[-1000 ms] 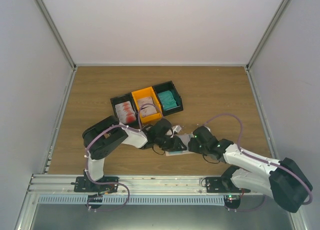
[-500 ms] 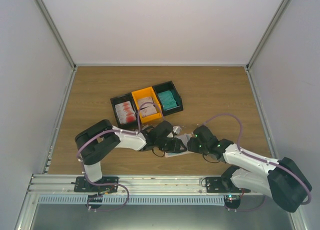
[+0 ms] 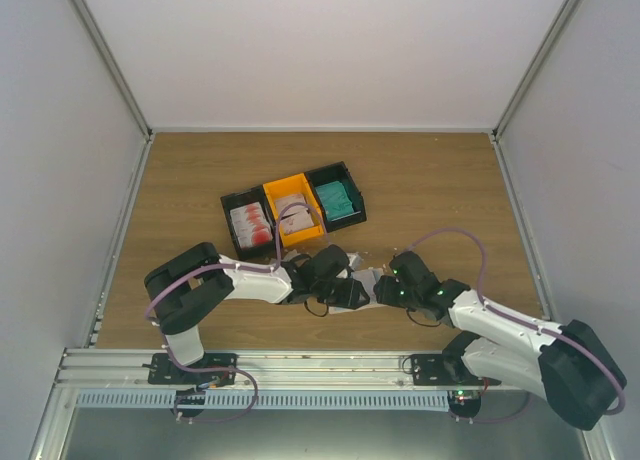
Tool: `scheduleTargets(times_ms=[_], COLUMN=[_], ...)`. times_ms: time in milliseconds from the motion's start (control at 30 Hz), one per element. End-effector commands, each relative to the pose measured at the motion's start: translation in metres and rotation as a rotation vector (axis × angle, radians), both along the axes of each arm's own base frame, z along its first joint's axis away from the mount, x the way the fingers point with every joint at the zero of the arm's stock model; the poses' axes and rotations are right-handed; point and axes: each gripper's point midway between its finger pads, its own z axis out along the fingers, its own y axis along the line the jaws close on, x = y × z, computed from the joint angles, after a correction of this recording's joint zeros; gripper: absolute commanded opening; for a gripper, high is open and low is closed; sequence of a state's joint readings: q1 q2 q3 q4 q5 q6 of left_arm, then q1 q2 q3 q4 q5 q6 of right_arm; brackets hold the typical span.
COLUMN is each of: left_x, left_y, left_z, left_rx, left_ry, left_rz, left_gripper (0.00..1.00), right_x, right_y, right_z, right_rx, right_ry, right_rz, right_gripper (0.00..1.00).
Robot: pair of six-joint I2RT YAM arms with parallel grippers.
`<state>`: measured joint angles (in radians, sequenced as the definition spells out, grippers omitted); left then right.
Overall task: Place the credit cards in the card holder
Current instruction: Insert the credit card into the card holder.
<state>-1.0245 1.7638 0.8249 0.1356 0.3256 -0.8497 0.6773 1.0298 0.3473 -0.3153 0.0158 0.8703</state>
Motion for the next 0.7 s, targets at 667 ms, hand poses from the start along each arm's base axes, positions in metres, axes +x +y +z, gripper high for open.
scheduleTargets(times_ms=[667], left_x=[0.024], left_y=[-0.009], left_z=[-0.015], left_rx=[0.106], left_ry=[-0.059], left_rz=[0.046], left_gripper=[0.33], right_x=[-0.007], right_y=[0.006], right_z=[-0.004], right_rx=[0.029], right_ry=[0.024], right_rz=[0.058], right_gripper=[0.46])
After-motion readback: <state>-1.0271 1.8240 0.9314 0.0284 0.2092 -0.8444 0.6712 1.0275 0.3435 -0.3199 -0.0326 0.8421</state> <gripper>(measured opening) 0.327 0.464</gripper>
